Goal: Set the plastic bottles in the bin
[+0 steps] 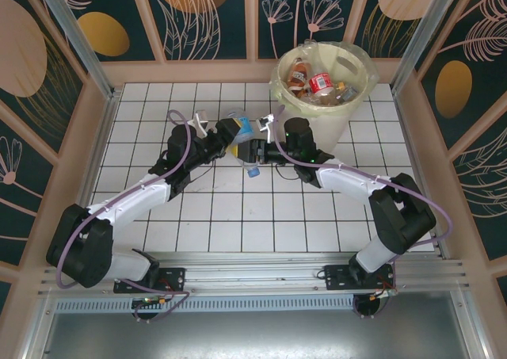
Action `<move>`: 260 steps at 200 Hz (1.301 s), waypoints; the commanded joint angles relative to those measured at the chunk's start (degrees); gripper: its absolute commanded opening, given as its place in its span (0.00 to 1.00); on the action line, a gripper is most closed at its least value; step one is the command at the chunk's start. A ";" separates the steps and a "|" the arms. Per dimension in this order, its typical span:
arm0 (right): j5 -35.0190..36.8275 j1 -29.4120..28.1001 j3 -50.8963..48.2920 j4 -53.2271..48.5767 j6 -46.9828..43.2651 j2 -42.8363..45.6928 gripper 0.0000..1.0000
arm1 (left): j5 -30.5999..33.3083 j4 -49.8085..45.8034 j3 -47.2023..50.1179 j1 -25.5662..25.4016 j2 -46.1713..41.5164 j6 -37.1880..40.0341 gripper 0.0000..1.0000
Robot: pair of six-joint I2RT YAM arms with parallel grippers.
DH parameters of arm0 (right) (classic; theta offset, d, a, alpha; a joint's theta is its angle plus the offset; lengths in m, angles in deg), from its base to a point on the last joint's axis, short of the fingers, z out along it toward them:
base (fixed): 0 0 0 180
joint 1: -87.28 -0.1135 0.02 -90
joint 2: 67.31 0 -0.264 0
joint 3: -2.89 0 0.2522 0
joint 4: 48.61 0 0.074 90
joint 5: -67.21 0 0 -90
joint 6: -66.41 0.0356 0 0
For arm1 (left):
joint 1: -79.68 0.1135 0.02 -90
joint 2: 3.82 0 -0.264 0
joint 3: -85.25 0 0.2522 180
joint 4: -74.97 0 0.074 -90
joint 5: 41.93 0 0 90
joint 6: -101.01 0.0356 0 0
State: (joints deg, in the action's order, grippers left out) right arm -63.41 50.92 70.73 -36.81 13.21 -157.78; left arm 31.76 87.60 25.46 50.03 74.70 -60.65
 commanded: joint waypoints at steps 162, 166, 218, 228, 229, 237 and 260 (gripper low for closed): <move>3.97 4.67 -0.15 -9.02 -5.51 11.98 0.63 | 0.08 -7.61 -9.17 -0.24 -2.48 14.18 0.99; 4.40 4.72 0.02 -9.70 -5.90 12.28 0.63 | 0.29 -7.94 -9.37 -0.23 -2.80 14.84 0.99; 12.71 4.72 6.39 -22.87 -14.48 17.04 0.63 | -4.20 -7.23 -10.53 -0.23 -7.55 29.17 0.99; 14.97 4.72 8.06 -25.58 -16.45 17.95 0.63 | -5.88 -6.89 -10.08 -0.23 -8.36 31.96 0.99; 15.18 4.67 8.23 -25.75 -16.60 18.00 0.63 | -6.07 -6.80 -10.07 -0.23 -8.46 32.17 0.99; 16.72 4.72 9.59 -27.49 -18.13 18.68 0.64 | -7.91 -5.92 -10.05 -0.23 -9.02 33.74 0.99; 21.32 6.62 13.81 -31.67 -21.76 20.35 0.64 | -15.00 -3.59 -10.17 -0.30 -9.92 37.61 0.99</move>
State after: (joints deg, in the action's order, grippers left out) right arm -48.99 55.57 79.19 -62.69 -2.09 -140.52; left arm 25.29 80.30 16.09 50.03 66.00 -31.10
